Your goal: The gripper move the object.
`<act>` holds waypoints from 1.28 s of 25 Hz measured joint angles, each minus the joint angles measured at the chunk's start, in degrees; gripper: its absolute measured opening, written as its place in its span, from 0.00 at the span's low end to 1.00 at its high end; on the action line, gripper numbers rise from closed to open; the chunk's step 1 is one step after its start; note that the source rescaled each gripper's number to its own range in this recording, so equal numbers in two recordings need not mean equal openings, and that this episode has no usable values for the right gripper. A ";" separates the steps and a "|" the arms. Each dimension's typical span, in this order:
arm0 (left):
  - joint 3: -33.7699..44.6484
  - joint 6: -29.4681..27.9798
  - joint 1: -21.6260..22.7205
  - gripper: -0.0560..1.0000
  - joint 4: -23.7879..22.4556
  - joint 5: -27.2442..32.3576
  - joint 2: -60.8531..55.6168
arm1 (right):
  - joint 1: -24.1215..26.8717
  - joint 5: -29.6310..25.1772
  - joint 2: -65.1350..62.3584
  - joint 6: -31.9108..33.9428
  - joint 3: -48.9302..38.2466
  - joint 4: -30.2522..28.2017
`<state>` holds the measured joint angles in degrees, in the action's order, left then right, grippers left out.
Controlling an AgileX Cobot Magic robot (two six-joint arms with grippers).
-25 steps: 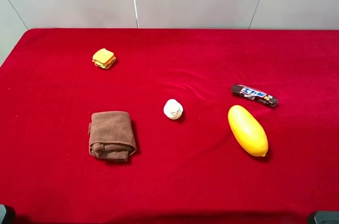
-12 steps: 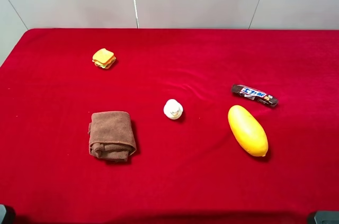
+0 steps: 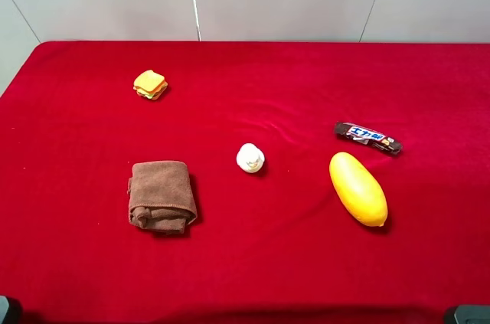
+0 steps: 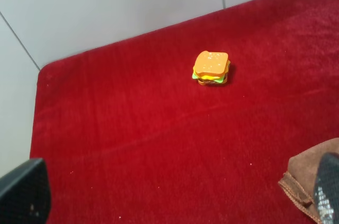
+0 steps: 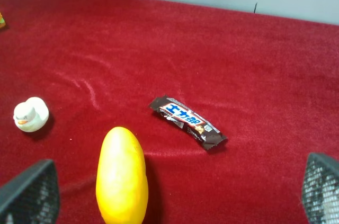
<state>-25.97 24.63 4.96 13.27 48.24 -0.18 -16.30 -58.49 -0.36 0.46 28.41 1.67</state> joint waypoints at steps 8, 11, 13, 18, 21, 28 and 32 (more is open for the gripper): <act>0.00 0.00 0.00 1.00 0.57 0.00 0.88 | 0.00 0.05 0.00 0.00 0.00 0.00; 0.00 0.00 0.00 1.00 1.99 0.00 4.80 | 0.00 0.00 0.00 0.00 0.00 0.00; 0.00 0.00 0.00 1.00 2.73 0.00 7.67 | 0.00 0.00 0.00 0.00 0.00 0.00; 0.00 0.00 0.00 1.00 4.81 -0.05 15.02 | 0.00 0.00 0.00 0.00 0.00 0.00; 0.00 0.00 0.00 1.00 5.42 -0.05 19.33 | 0.00 0.00 0.00 0.00 0.00 0.00; 0.00 0.00 0.00 1.00 8.36 -0.05 28.77 | 0.00 0.00 0.00 0.00 0.00 0.00; 0.00 0.00 -0.11 1.00 8.58 -0.05 33.07 | 0.00 0.00 0.00 0.00 0.00 0.00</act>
<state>-25.97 24.63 4.85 21.86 48.19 32.89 -16.30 -58.49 -0.36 0.46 28.41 1.67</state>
